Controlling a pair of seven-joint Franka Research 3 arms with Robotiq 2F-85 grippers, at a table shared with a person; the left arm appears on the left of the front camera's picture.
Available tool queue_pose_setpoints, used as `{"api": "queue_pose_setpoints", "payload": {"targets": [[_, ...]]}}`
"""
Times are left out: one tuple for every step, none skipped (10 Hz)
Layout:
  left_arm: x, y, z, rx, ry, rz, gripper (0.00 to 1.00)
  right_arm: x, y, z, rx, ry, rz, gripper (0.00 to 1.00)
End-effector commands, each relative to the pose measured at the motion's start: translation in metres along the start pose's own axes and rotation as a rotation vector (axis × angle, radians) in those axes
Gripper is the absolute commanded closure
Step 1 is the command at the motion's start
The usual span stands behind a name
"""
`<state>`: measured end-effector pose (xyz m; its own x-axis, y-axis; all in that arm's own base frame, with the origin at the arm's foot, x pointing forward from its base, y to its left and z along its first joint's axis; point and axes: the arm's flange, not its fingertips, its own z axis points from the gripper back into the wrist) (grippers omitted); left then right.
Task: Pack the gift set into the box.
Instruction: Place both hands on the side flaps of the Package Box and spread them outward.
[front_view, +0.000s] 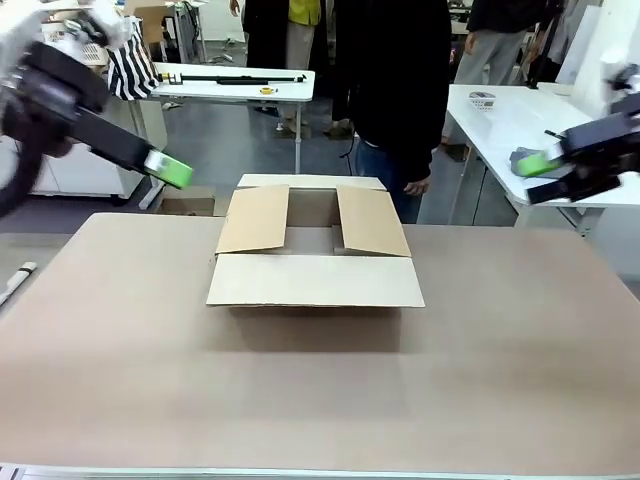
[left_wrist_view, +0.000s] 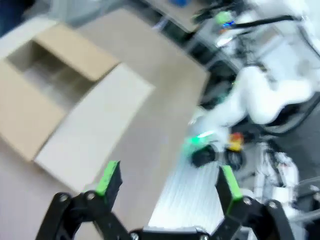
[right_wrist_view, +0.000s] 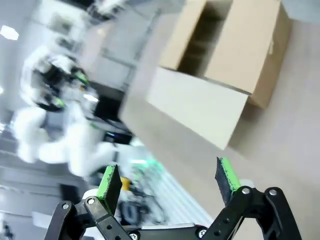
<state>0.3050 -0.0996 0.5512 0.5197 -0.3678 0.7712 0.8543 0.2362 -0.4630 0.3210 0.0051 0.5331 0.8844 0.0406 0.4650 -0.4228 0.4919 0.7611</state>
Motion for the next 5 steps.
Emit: {"api": "queue_pose_setpoints", "payload": {"targets": [[-0.029, 0.035, 0.025, -0.436, -0.164, 0.211, 0.00, -0.010, -0.024, 0.028, 0.374, -0.399, -0.381, 0.00], [-0.049, 0.046, 0.034, -0.474, -0.268, 0.231, 0.00, -0.012, -0.030, 0.030, 0.343, -0.469, -0.389, 0.00], [-0.063, 0.055, 0.034, -0.417, -0.298, 0.293, 0.00, -0.007, -0.027, 0.016, 0.260, -0.437, -0.359, 0.00], [-0.072, 0.061, 0.028, -0.302, -0.321, 0.371, 0.00, -0.003, -0.025, 0.049, 0.203, -0.191, -0.211, 0.00], [-0.042, 0.037, 0.053, -0.399, -0.283, 0.136, 0.00, -0.003, -0.025, 0.049, 0.203, -0.191, -0.211, 0.00]]}}
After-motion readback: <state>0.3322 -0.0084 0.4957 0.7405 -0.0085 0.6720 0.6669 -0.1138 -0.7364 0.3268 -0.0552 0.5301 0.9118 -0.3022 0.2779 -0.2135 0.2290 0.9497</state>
